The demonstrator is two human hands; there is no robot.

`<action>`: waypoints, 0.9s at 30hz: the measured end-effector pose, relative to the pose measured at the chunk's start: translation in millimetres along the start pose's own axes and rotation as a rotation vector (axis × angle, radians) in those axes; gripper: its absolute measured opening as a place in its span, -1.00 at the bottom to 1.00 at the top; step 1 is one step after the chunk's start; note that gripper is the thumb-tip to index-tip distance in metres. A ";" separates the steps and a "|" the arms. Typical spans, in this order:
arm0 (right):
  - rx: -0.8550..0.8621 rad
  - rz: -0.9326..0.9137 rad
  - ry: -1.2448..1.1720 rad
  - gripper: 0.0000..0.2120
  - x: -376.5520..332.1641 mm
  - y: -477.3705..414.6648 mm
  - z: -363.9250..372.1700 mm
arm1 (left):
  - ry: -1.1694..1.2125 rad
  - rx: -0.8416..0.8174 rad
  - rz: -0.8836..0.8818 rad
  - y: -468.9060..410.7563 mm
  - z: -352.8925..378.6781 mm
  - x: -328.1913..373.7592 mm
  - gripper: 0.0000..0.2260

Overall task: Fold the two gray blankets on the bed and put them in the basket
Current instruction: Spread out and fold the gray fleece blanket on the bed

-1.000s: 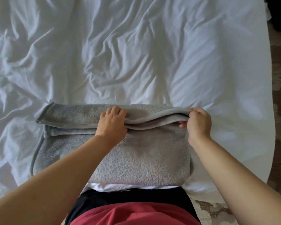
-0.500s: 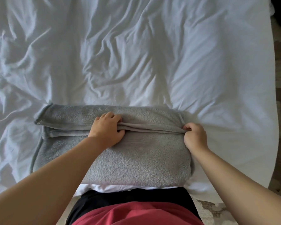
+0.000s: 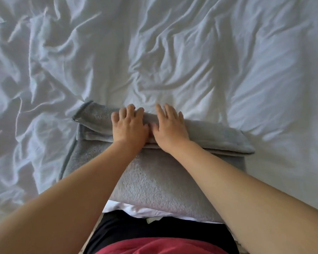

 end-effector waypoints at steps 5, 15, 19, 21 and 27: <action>-0.074 0.108 0.158 -0.42 33.7 25.8 53.3 | 0.077 -0.080 -0.063 8.9 33.8 -83.4 -0.34; 0.060 0.481 0.207 -0.45 128.7 69.4 25.7 | 0.100 -0.106 -0.218 16.4 53.3 -119.1 -0.27; 0.099 0.574 0.150 -0.49 166.5 97.8 1.5 | -0.003 -0.213 -0.228 15.5 43.9 -105.1 -0.32; 0.219 0.653 0.017 -0.48 185.1 114.1 -16.3 | -0.038 -0.220 -0.232 16.1 32.9 -84.1 -0.39; 0.062 1.090 -1.248 -0.45 241.5 154.1 28.6 | 0.071 -0.142 0.113 44.7 9.5 36.1 -0.51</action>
Point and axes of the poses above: each hand's wrist, its own y-axis away from the middle knuckle, its own z-axis out of the palm, x = y × z, the point moved 10 cm from there along -y, towards the middle knuckle, and after that the axes turned 4 degrees about -x, right-handed, at the moved point
